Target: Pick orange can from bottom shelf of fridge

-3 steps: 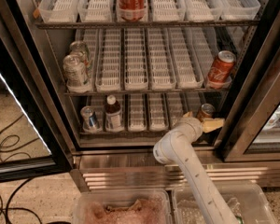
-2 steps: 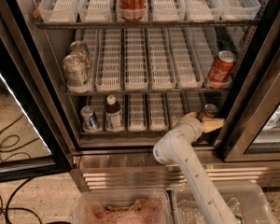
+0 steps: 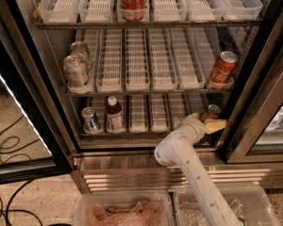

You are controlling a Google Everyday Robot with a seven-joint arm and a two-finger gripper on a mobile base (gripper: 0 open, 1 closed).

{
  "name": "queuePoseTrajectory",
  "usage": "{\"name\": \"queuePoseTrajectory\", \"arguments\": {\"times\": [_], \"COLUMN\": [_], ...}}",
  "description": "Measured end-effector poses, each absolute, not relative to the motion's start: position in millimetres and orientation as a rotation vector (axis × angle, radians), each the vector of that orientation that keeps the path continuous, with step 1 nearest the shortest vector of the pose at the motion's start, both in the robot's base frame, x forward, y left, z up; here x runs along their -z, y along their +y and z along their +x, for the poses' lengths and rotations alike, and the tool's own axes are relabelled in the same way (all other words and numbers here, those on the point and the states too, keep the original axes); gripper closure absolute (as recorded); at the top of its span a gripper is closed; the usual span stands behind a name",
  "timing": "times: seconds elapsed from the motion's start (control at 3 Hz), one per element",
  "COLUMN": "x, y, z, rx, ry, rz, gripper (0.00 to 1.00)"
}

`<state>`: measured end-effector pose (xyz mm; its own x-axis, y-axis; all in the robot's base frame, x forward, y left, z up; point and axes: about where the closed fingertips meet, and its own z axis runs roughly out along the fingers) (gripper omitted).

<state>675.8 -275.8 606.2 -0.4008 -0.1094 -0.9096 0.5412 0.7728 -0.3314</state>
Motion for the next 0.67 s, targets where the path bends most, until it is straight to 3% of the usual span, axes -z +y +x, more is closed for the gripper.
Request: {"name": "queuePoseTrajectory", "arguments": {"times": [0.33,0.67], "x": [-609.1,-609.3], "y": [-275.3,-274.0], "z": [676.2,672.8], "rx": [0.732,0.732], "ry": [1.852,1.851], "rz": [0.326,0.326], "gripper": [0.56,0.73]}}
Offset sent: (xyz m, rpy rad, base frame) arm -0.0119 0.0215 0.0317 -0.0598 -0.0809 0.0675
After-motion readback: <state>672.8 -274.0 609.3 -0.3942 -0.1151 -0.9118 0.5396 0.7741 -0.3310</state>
